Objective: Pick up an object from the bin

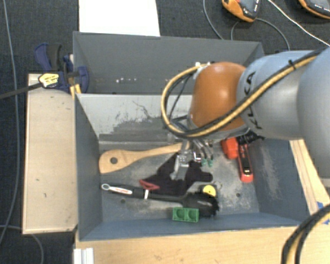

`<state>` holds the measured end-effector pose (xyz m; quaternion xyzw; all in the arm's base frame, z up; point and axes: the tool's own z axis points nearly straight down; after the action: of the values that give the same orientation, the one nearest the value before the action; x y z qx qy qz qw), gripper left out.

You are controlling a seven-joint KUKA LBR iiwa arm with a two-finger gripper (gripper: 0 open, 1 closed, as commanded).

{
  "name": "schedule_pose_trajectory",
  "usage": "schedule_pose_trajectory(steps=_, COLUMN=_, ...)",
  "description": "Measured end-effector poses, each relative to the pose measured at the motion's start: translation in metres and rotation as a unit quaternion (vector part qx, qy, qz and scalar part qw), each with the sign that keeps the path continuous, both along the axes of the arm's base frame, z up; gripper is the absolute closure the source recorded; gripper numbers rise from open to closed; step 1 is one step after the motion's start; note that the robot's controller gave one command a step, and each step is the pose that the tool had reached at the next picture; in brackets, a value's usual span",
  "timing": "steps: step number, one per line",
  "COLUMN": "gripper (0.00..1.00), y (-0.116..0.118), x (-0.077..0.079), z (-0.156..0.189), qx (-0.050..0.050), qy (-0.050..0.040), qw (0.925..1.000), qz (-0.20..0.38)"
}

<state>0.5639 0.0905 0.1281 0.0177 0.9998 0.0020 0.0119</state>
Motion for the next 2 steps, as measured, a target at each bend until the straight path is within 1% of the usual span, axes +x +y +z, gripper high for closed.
schedule_pose_trajectory(steps=1, gripper=0.00, y=0.0022, x=-0.0057, z=-0.0477, qx=-0.003, qy=0.0035, qw=0.9955, qz=0.095)
schedule_pose_trajectory(steps=2, gripper=0.00, y=-0.0056, x=-0.0115, z=-0.0529, qx=0.000, qy=0.0018, qw=1.0000, qz=-0.003)
